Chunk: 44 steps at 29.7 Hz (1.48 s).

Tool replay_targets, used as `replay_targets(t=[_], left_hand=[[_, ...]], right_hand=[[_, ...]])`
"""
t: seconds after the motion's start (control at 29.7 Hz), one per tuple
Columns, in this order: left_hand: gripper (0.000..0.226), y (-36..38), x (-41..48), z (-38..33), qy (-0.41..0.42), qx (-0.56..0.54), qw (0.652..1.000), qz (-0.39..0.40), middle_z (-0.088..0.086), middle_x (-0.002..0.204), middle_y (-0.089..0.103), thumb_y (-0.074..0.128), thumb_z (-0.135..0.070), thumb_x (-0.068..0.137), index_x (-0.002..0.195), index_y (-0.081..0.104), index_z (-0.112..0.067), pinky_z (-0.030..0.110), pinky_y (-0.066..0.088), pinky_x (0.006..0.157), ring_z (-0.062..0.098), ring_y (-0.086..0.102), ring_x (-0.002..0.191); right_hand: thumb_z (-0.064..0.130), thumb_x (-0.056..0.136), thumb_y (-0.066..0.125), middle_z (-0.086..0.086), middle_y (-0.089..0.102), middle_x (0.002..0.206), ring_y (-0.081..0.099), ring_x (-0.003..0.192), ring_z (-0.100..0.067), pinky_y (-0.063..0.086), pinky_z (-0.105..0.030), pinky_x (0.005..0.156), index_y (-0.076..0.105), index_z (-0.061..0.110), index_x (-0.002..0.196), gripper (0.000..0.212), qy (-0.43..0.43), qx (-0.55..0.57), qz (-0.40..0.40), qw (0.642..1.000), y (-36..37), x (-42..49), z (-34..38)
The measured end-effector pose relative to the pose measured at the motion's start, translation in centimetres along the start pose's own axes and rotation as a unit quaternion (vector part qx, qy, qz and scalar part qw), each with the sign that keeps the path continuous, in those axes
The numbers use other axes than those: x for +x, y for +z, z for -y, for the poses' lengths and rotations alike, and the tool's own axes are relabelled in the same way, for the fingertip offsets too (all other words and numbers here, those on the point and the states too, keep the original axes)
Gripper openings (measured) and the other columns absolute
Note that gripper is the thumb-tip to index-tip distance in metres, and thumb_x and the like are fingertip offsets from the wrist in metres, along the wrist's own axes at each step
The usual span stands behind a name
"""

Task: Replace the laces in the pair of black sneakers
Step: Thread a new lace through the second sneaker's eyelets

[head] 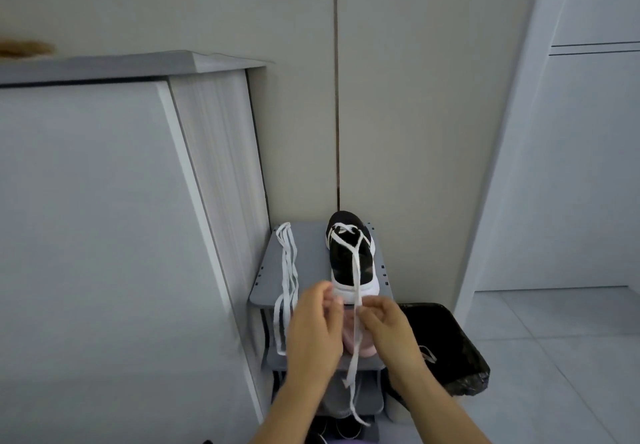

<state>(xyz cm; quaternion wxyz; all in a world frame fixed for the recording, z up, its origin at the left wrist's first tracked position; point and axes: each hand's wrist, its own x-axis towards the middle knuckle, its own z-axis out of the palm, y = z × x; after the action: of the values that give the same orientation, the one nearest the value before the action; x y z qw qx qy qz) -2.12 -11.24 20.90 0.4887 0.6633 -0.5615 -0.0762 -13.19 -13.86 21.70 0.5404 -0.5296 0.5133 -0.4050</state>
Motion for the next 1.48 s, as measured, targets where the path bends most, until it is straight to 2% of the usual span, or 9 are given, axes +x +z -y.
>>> replay_targets(t=[0.2,0.34,0.51,0.64,0.81,0.91,1.05,1.21,1.48], left_hand=[[0.057,-1.8,6.1,4.3,-0.160,0.342,0.920,0.111,0.013,0.129,0.043,0.048,-0.051,0.090,0.124,0.043,-0.006,0.035,0.041,0.090,0.027,0.041,0.119],[0.027,-0.7,8.0,4.3,-0.172,0.390,0.889,0.165,0.011,0.121,0.056,0.049,-0.019,0.091,0.115,0.055,-0.007,0.033,0.043,0.085,0.026,0.054,0.110],[0.012,-2.1,6.1,3.0,-0.173,0.105,0.974,0.103,0.004,0.083,0.059,0.045,-0.019,0.095,0.088,0.051,-0.011,0.028,0.039,0.063,0.014,0.053,0.068],[0.015,-2.9,-1.7,1.3,-0.113,-0.106,0.973,0.171,-0.007,0.068,0.052,0.058,-0.017,0.089,0.077,0.050,-0.021,0.015,0.038,0.058,0.004,0.045,0.059],[0.018,-0.9,-11.3,4.4,-0.152,-0.103,0.916,0.356,-0.009,0.075,0.058,0.064,-0.021,0.086,0.080,0.053,-0.033,0.010,0.040,0.062,-0.003,0.054,0.065],[0.013,-0.6,-15.5,8.7,-0.233,-0.032,0.933,0.271,-0.003,0.096,0.059,0.062,-0.024,0.088,0.101,0.060,-0.022,0.024,0.044,0.079,-0.002,0.059,0.087],[0.071,-0.6,-18.6,10.4,-0.301,0.144,0.876,0.348,0.010,0.150,0.023,0.048,-0.052,0.090,0.146,0.023,-0.016,0.032,0.028,0.108,0.026,0.031,0.136],[0.086,-0.2,-19.5,9.8,-0.256,0.138,0.859,0.421,0.006,0.156,0.004,0.064,-0.048,0.077,0.146,0.020,-0.021,0.029,0.024,0.110,0.023,0.018,0.142],[0.071,2.9,-20.3,7.6,-0.224,0.063,0.890,0.392,-0.001,0.150,0.021,0.064,-0.046,0.078,0.138,0.039,-0.018,0.024,0.030,0.106,0.019,0.032,0.135]], right_hand=[[0.012,0.088,0.061,0.002,0.065,0.086,0.059,0.076,-0.012,0.044,-0.017,0.066,0.057,0.022,0.093,0.012,-0.098,-0.019,-0.059,0.993,-0.5,1.0,-0.4],[0.017,0.087,0.063,-0.002,0.059,0.098,0.056,0.090,-0.015,0.044,-0.020,0.074,0.056,0.017,0.107,0.021,-0.110,-0.131,-0.020,0.985,-0.7,1.5,-2.1],[0.030,0.086,0.062,0.004,0.044,0.112,0.045,0.105,-0.012,0.039,-0.026,0.091,0.056,0.017,0.107,0.025,-0.230,-0.181,-0.162,0.942,-0.1,-0.6,-5.5],[0.054,0.091,0.036,-0.001,0.071,0.090,0.065,0.085,-0.010,0.047,-0.021,0.077,0.068,0.017,0.093,0.049,0.040,0.077,0.084,0.993,1.3,-2.4,-4.7],[0.009,0.093,0.052,-0.007,0.064,0.061,0.060,0.053,-0.010,0.051,-0.018,0.053,0.064,0.004,0.079,0.019,0.135,0.142,0.086,0.977,1.3,-3.3,-5.6],[0.007,0.092,0.054,-0.005,0.063,0.061,0.058,0.052,-0.008,0.050,-0.017,0.056,0.064,0.007,0.077,0.018,0.125,0.027,0.061,0.990,0.3,-4.4,-7.8],[0.010,0.094,0.050,-0.006,0.063,0.064,0.055,0.060,-0.016,0.048,-0.024,0.062,0.061,0.007,0.078,0.020,0.157,-0.009,0.045,0.987,-1.3,-6.3,-9.9],[0.010,0.096,0.046,-0.006,0.062,0.065,0.055,0.059,-0.014,0.048,-0.016,0.053,0.060,0.001,0.087,0.019,0.158,0.044,0.045,0.986,-2.3,-8.1,-10.3],[0.012,0.091,0.057,-0.004,0.067,0.067,0.061,0.064,-0.015,0.051,-0.026,0.069,0.064,0.007,0.083,0.011,0.152,0.091,0.061,0.982,-3.8,-7.9,-10.0]])
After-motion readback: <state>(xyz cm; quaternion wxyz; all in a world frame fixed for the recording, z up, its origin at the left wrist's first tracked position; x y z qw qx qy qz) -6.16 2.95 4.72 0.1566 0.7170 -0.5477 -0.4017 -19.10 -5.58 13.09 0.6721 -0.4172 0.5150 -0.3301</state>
